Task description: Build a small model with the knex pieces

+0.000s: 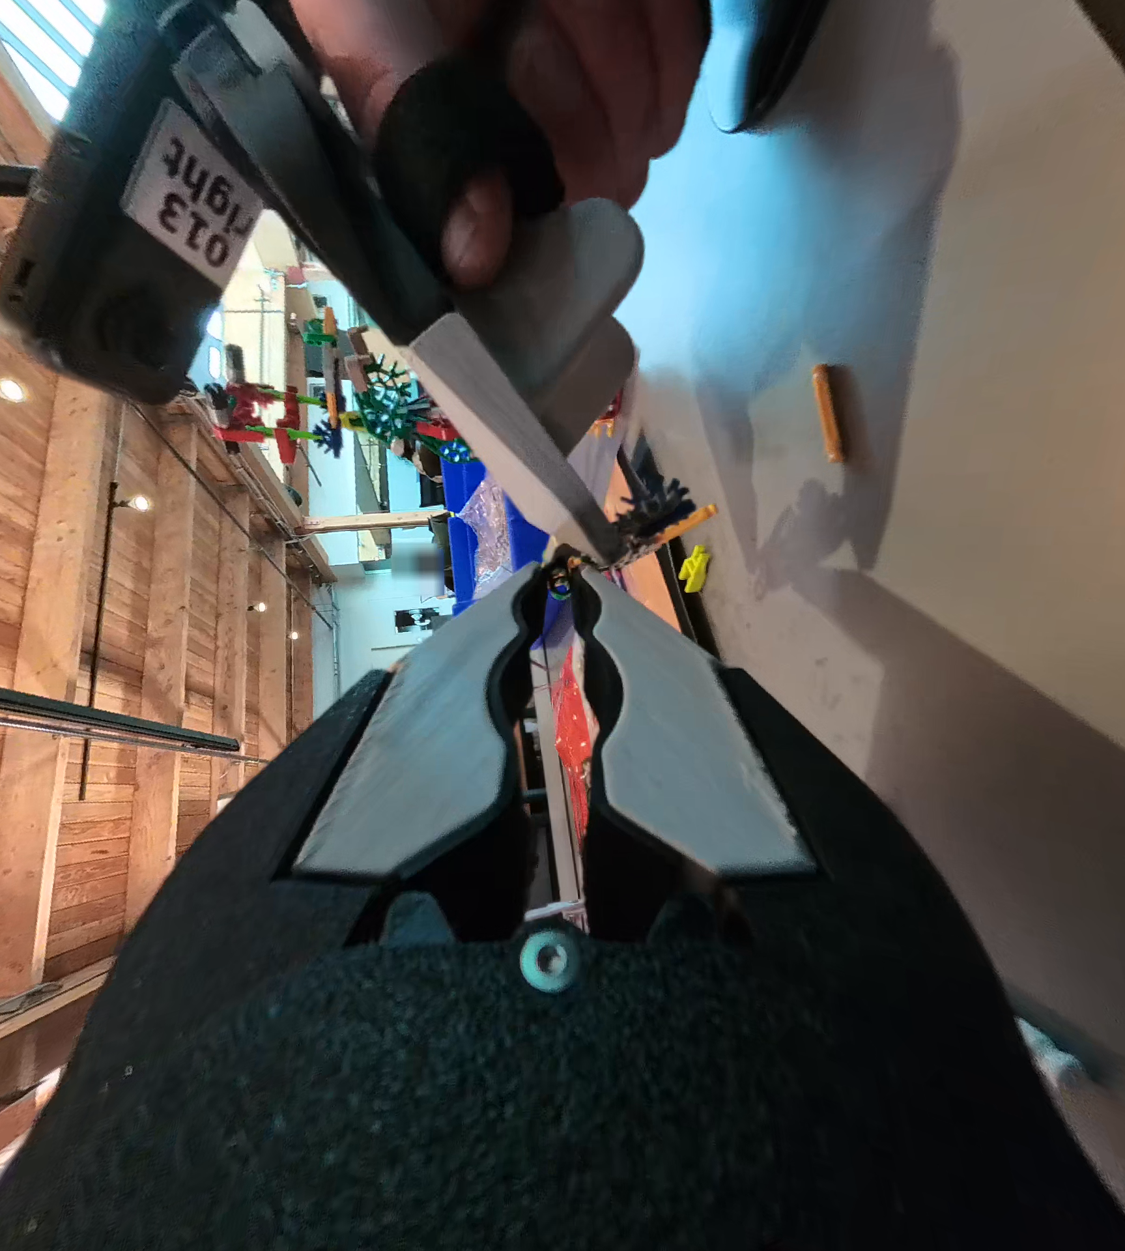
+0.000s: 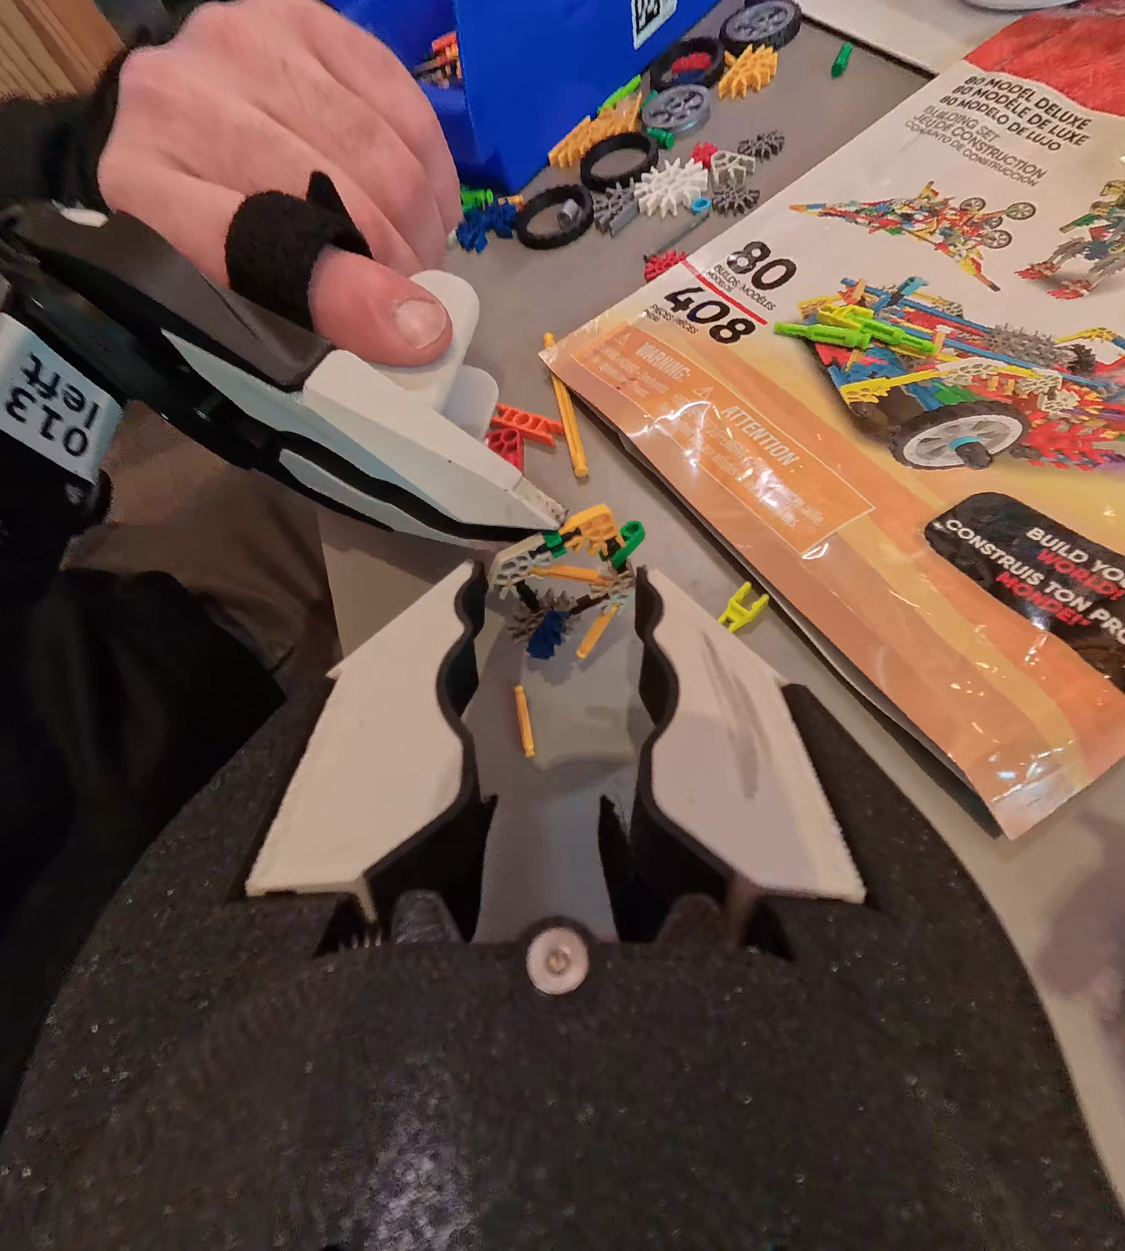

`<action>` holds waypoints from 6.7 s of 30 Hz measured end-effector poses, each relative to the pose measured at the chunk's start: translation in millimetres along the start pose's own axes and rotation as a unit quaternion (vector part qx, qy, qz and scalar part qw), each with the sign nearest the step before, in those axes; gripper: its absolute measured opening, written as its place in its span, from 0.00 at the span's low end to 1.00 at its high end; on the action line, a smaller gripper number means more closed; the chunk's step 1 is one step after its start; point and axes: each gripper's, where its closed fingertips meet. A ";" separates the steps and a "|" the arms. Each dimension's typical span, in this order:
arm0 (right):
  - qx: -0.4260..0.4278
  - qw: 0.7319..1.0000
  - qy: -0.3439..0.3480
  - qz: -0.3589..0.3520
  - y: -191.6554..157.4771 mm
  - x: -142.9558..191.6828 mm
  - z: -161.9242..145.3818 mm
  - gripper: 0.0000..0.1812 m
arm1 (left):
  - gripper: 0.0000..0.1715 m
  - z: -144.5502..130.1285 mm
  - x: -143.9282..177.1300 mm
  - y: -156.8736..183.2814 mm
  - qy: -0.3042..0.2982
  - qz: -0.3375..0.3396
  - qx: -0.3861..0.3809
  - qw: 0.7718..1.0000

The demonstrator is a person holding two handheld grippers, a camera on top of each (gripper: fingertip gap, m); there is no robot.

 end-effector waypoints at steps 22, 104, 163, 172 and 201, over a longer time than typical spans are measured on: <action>0.181 0.966 -0.153 -0.107 -2.5 -17.2 -8.1 0.02 | 0.02 -4.9 22.0 24.7 -0.046 -0.060 0.031 0.997; 0.171 0.972 -0.138 -0.082 3.0 -26.6 -35.8 0.00 | 0.00 -8.4 10.5 63.9 -0.114 -0.322 0.261 0.903; 0.279 0.937 -0.207 -0.046 -11.2 -12.5 -50.4 0.00 | 0.02 18.6 35.1 69.8 0.002 -0.401 0.247 0.882; 0.296 0.927 -0.227 -0.048 -10.0 -15.4 -51.8 0.00 | 0.02 18.7 36.9 69.7 0.021 -0.415 0.238 0.878; 0.278 0.939 -0.200 -0.039 -14.3 -21.2 -46.3 0.00 | 0.02 18.8 37.6 69.9 0.021 -0.423 0.231 0.876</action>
Point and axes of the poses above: each gripper's, where its closed fingertips meet, x back along the fingers, z out of its top, y = z × x across the jaws, and after that the axes turned 8 degrees about z, right-handed
